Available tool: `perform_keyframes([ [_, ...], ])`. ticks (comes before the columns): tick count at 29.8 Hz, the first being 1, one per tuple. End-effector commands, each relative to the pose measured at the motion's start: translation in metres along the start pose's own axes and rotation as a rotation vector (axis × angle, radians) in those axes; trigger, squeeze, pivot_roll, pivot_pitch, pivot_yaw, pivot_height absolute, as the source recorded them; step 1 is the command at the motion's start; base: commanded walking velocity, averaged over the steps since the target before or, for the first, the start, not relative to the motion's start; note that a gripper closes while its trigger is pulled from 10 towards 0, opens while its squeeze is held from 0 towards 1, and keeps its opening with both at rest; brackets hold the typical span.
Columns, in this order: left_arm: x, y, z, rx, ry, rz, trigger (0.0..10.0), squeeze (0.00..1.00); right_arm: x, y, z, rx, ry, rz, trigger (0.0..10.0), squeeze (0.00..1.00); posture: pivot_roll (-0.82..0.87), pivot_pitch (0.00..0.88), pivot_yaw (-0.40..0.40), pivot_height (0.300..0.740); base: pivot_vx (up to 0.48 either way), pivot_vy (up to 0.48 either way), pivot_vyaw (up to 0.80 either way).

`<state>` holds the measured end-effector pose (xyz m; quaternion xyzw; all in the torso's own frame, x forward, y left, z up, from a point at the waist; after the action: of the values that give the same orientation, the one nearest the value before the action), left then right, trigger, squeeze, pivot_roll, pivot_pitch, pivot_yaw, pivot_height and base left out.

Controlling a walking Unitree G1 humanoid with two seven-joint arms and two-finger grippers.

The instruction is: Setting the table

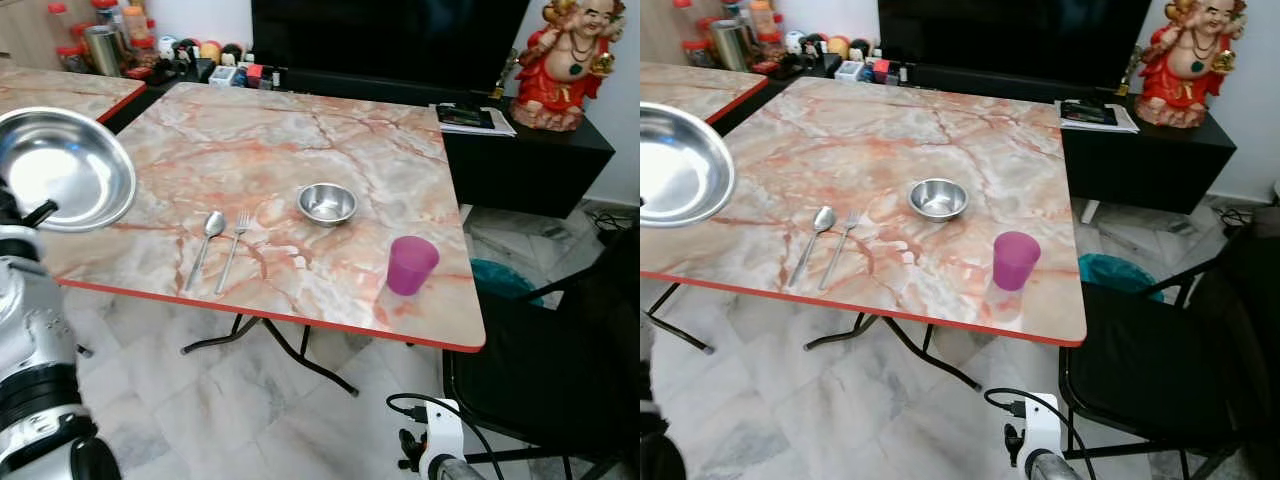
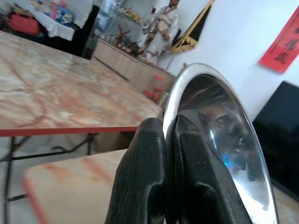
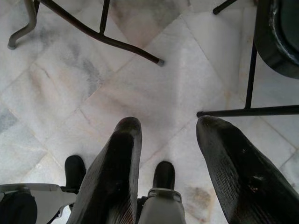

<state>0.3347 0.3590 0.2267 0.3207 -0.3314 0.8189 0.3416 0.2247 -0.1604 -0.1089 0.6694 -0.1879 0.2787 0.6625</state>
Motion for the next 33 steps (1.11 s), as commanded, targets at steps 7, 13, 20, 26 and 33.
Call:
perform_keyframes([
  [7, -0.035, 0.021, 0.016, -0.03, -0.019, -0.081, 10.0, 0.0, 0.002, 0.0, 0.003, -0.01, -0.005, 0.01, 10.0, 0.0, 0.06, 0.0, -0.064, 0.74, 0.0, 0.0, 0.0],
  [13, 0.016, 0.021, -0.04, 0.263, -0.21, 0.158, 10.0, 0.0, -0.002, 0.001, 0.008, -0.019, -0.004, 0.004, 10.0, 0.0, 0.06, 0.0, -0.069, 0.74, 0.0, 0.0, 0.0],
  [20, 0.054, 0.05, -0.103, 0.575, -0.478, 0.281, 10.0, 0.0, -0.004, 0.002, 0.008, -0.022, -0.004, -0.003, 10.0, 0.0, 0.07, 0.0, -0.07, 0.74, 0.0, 0.0, 0.0],
  [26, 0.053, 0.09, -0.163, 0.834, -0.733, 0.217, 10.0, 0.0, -0.004, 0.001, 0.005, -0.016, -0.006, -0.003, 10.0, 0.0, 0.07, 0.0, -0.064, 0.74, 0.0, 0.0, 0.0],
  [33, -0.062, 0.136, -0.209, 0.822, -0.574, -0.461, 10.0, 0.0, -0.006, 0.001, 0.001, -0.01, -0.009, -0.007, 10.0, 0.0, 0.08, 0.0, -0.06, 0.74, 0.0, 0.0, 0.0],
])
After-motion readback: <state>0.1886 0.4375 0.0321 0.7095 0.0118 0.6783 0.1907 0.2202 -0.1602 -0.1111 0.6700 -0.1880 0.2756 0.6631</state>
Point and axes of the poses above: a point about 5 cm out from each wrist's last joint towards the gripper, its own y axis pointing back from the gripper into the wrist, its own x axis along the axis of the wrist's last joint, z = x × y, the point moved 4 cm from there along -y, pointing out of the wrist towards the gripper, and after that the axes turned 12 degrees about y, right-handed, at the moved point
